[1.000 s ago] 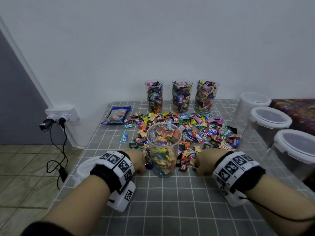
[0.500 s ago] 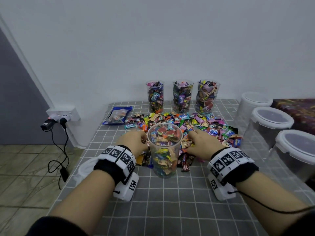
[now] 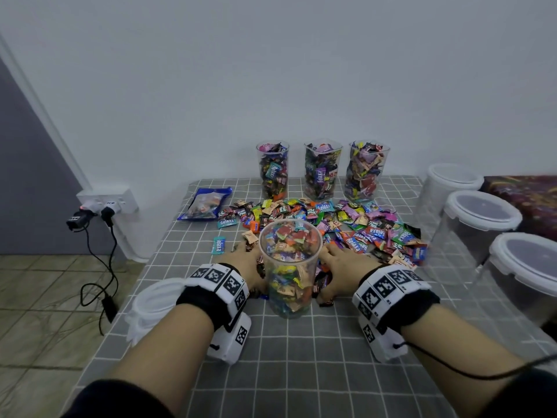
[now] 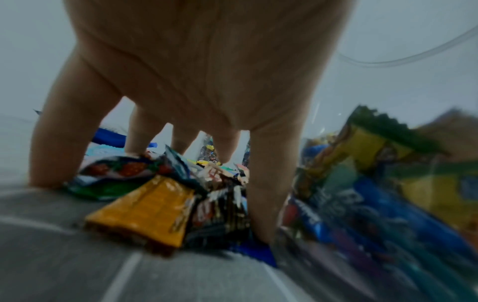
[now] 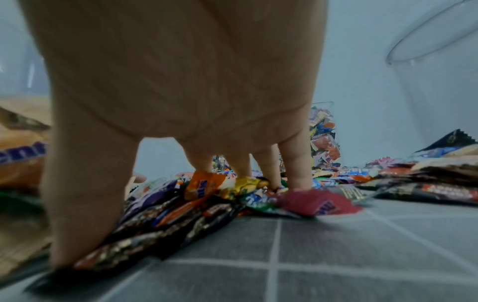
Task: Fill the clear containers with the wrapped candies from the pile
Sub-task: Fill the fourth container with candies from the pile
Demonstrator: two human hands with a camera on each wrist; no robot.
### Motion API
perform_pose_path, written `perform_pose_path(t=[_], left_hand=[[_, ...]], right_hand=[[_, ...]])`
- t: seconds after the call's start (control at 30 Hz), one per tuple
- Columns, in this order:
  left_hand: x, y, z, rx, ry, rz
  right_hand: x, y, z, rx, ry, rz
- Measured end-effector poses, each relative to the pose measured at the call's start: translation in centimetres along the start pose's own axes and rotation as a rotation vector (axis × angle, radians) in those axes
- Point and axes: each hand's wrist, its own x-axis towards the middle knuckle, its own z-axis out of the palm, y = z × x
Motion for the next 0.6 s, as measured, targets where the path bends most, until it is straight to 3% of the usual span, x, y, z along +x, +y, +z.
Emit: perform_pose_path(t=[0.13, 0.6], left_hand=[[-1.4, 1.1, -1.2, 0.000, -0.028, 0.001], [-1.4, 1.1, -1.1, -0.062, 0.170, -0.045]], right_hand=[[0.3, -0.2, 0.2, 0.005, 0.046, -0.006], [-0.4, -0.7, -0.3, 0.061, 0.229, 0.010]])
